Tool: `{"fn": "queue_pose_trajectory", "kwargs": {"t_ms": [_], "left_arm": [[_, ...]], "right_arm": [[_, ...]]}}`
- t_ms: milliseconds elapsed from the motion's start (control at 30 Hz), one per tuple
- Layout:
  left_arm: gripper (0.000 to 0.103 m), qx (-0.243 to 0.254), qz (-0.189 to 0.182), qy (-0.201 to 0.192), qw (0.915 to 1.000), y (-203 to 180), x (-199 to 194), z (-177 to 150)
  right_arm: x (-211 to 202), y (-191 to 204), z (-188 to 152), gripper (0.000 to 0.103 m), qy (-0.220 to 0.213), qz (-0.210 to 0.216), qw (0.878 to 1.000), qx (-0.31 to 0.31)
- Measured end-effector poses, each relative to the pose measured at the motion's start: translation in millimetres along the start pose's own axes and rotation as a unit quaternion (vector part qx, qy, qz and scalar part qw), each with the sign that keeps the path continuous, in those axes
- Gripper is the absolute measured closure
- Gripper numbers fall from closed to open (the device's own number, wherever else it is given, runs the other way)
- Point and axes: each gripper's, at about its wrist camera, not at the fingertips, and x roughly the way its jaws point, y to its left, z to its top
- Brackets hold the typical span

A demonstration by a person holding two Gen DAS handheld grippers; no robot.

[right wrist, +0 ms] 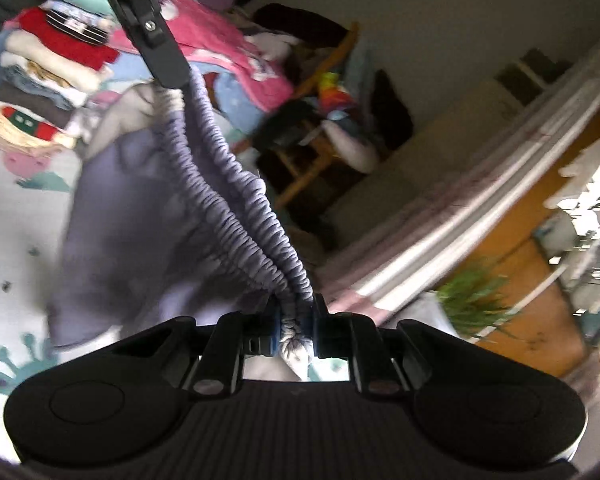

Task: Fold clothes
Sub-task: 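Lift the trousers by the waistband with both tools and shake them out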

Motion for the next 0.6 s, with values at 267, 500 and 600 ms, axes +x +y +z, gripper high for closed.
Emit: {"fn": "queue_pose_trajectory", "kwargs": {"t_ms": [267,500,600], "left_arm": [[0.079,0.015,-0.078,0.028,0.9965,-70,47,-4],[0.080,0.005,-0.170,0.053,0.9841,-154,85,-18],[0.081,-0.011,-0.209,0.054,0.9763,-182,90,-22]], "right_arm": [[-34,-33,-41,0.087,0.034,-0.075,0.997,0.016],[-87,-79,-84,0.087,0.050,-0.155,0.986,0.031],[-111,-100,-97,0.087,0.052,-0.190,0.980,0.031]]}}
